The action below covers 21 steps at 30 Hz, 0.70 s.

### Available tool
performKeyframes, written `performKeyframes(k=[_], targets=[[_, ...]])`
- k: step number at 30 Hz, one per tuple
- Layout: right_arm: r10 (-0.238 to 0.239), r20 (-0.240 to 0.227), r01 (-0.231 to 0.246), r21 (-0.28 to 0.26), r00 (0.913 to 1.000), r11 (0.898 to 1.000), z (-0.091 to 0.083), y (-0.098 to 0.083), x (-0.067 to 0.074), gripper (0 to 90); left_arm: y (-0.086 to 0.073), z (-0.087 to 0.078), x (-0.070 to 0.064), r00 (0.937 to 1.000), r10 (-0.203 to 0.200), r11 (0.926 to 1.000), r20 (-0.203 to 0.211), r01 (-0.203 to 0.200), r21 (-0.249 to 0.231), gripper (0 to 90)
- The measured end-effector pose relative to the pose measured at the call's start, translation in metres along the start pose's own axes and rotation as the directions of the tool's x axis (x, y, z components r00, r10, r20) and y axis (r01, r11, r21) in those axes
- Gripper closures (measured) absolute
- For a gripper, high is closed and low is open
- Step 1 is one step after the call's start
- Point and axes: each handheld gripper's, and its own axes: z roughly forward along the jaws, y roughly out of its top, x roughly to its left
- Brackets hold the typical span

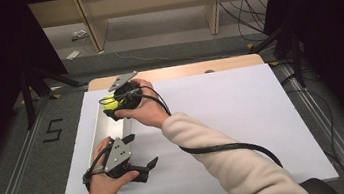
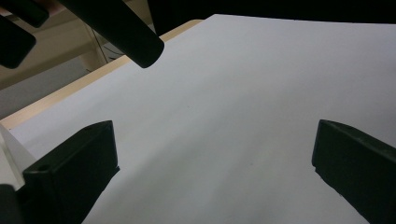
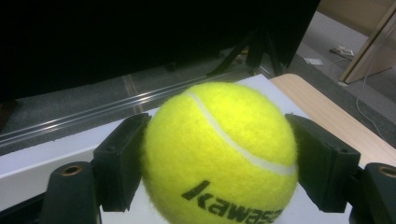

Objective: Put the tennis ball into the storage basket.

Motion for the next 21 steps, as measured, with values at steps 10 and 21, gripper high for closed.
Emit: performKeyframes(k=[10,21], targets=[[-0.003,-0.010,0.003,0.001,0.9999,1.000,0.0032,0.0024,0.0019,25.9,0.0003,-0.0003,-0.0007,1.0000,-0.001,1.0000,0.002,0.001,-0.001,0.0],[-0.002,-0.022,0.002,0.006,0.9998,1.000,0.0092,0.0026,0.0035,25.9,0.0001,-0.0001,-0.0008,1.0000,0.000,1.0000,0.005,0.000,-0.001,0.0]])
